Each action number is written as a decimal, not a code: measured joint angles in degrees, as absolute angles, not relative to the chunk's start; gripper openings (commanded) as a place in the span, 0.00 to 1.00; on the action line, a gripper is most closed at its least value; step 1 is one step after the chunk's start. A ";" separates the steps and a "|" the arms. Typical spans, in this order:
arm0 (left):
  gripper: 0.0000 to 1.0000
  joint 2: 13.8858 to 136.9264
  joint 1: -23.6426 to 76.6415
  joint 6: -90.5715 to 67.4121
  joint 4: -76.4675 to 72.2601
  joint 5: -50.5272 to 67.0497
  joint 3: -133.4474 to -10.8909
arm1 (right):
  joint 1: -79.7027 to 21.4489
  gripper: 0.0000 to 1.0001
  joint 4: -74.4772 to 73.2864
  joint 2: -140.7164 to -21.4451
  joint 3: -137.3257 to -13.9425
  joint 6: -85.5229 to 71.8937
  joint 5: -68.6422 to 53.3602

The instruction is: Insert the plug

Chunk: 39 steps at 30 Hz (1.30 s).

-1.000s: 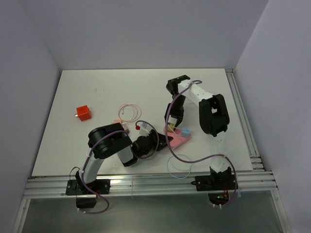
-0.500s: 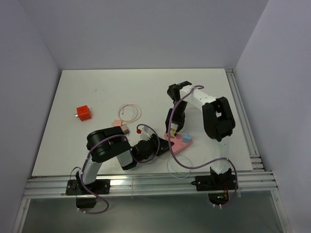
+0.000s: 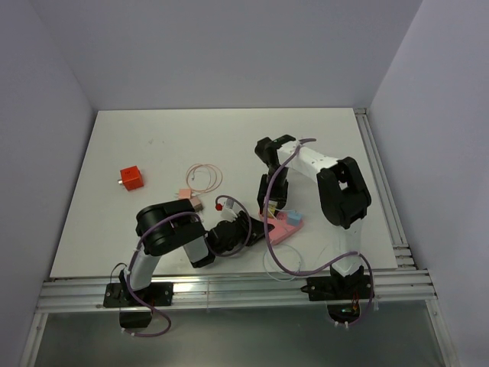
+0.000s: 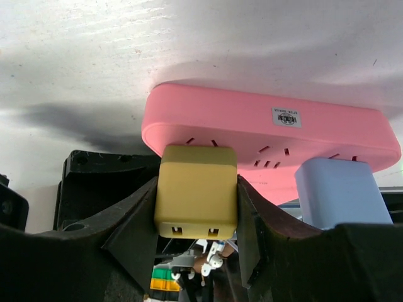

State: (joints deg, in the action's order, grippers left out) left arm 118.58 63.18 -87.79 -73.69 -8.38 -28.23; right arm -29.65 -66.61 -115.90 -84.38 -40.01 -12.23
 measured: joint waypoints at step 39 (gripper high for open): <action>0.99 103.90 48.62 -56.10 -19.27 0.78 -50.46 | -27.75 0.95 -48.12 -48.62 -66.96 -30.83 8.56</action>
State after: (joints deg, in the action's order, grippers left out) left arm 103.90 48.62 -56.10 -19.27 0.78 -50.46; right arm -27.75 -48.12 -48.62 -66.96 -30.83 8.56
